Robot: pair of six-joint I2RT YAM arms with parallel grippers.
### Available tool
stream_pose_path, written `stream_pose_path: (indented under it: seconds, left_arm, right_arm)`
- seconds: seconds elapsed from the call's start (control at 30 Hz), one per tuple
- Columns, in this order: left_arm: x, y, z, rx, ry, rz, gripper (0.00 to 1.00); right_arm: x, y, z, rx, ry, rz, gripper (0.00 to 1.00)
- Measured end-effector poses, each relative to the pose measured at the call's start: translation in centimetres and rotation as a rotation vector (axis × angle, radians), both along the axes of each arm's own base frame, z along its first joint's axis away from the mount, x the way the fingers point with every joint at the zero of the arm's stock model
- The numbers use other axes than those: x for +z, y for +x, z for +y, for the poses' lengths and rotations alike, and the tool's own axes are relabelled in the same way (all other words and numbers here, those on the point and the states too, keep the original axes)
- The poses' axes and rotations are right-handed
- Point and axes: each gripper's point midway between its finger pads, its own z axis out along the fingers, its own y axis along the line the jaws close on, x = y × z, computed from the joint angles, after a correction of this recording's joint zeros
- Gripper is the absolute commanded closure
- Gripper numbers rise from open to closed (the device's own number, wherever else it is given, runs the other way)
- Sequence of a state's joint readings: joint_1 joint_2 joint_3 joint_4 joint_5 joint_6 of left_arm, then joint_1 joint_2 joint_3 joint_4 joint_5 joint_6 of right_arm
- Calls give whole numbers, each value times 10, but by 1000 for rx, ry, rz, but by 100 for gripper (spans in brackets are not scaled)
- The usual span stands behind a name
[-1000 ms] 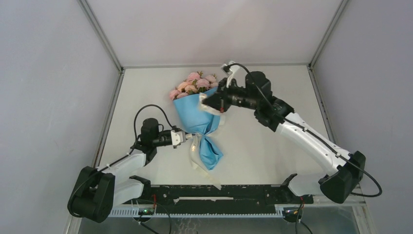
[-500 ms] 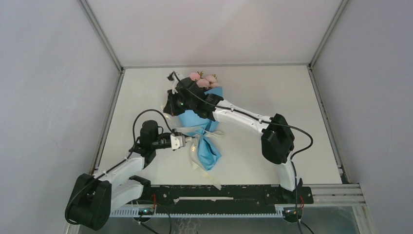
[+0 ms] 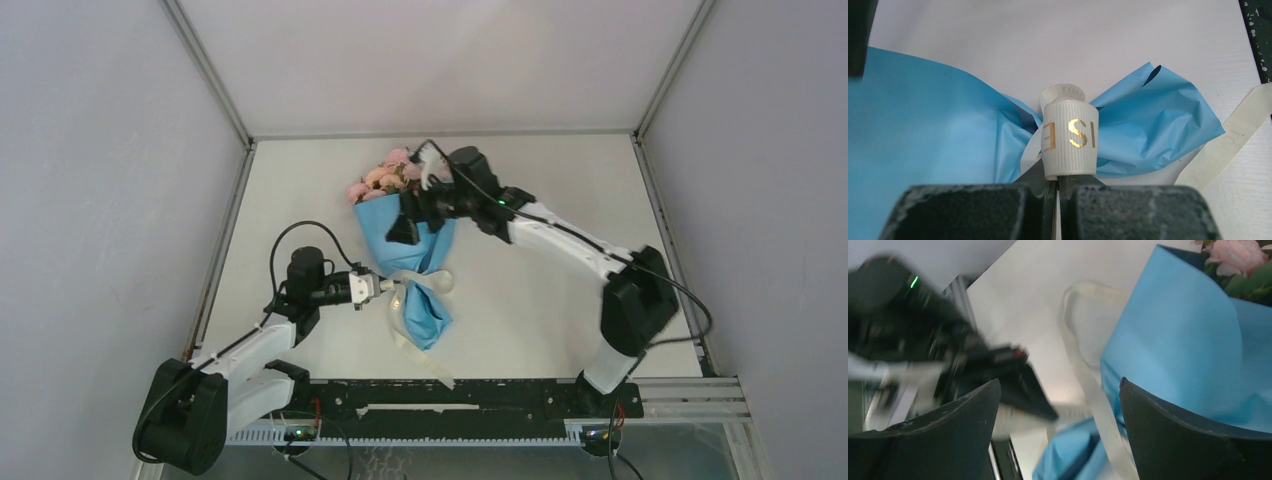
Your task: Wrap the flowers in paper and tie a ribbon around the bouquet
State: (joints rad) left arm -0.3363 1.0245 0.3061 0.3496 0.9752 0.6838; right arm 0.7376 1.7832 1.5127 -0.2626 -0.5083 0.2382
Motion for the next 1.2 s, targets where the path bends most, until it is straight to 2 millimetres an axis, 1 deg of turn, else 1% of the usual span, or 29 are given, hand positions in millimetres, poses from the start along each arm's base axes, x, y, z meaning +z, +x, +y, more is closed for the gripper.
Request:
stream_pose_path:
  seconds: [0.03, 0.13, 0.2, 0.27, 0.3, 0.4, 0.47, 0.53, 0.63, 0.67, 0.7, 0.73, 0.83, 0.97, 1.0, 1.03, 1.07, 1.1, 1.17, 1.2]
  left_arm:
    - [1, 0, 0, 2, -1, 1, 100]
    - [2, 0, 0, 3, -5, 4, 100]
    - [1, -1, 0, 3, -5, 7, 100]
    - [1, -1, 0, 2, -5, 8, 100]
    - [1, -1, 0, 1, -3, 11, 100]
    - [-1, -3, 0, -2, 0, 20, 100]
    - [-2, -3, 0, -4, 2, 21, 100]
    - [-3, -4, 1, -4, 4, 23, 100]
    - [-5, -5, 1, -5, 9, 37, 100]
    - [-5, -6, 1, -5, 10, 41, 100]
    - [-6, -6, 1, -5, 12, 45, 100]
    - [-6, -6, 1, -5, 13, 47, 100]
    - [-8, -7, 2, -5, 16, 58, 100]
    - [-11, -9, 2, -9, 20, 77, 100]
    - [-12, -10, 1, -13, 20, 83, 100]
    - [-12, -10, 1, -13, 20, 84, 100]
    - [-13, -10, 1, -13, 21, 86, 96]
    - [-13, -10, 1, -12, 21, 86, 81]
    - [-13, -10, 1, -13, 22, 82, 48]
    - [-12, -9, 2, -14, 30, 68, 37]
  right_arm:
    - [7, -10, -17, 41, 32, -31, 6]
    - [19, -36, -53, 142, 100, -145, 6]
    - [15, -50, -62, 232, 102, -232, 5]
    - [6, -68, -55, 354, 98, -304, 4]
    - [-2, -81, -47, 434, 99, -337, 4]
    - [-23, -98, -29, 557, 101, -381, 6]
    - [-36, -104, -19, 610, 105, -403, 8]
    - [-45, -102, -13, 635, 113, -423, 13]
    - [-51, -100, -9, 647, 118, -445, 27]
    - [-50, -100, -7, 650, 122, -454, 35]
    - [-49, -99, -5, 650, 127, -462, 48]
    - [-49, -100, -3, 654, 133, -468, 54]
    - [-51, -103, 3, 664, 153, -458, 58]
    - [-58, -104, 6, 664, 150, -439, 89]
    - [-58, -103, 5, 662, 150, -434, 99]
    - [-57, -103, 5, 659, 151, -430, 100]
    - [-57, -103, 4, 661, 153, -426, 100]
    - [-57, -104, 4, 662, 154, -423, 100]
    - [-58, -105, 4, 663, 155, -414, 100]
    - [-58, -104, 4, 654, 151, -402, 100]
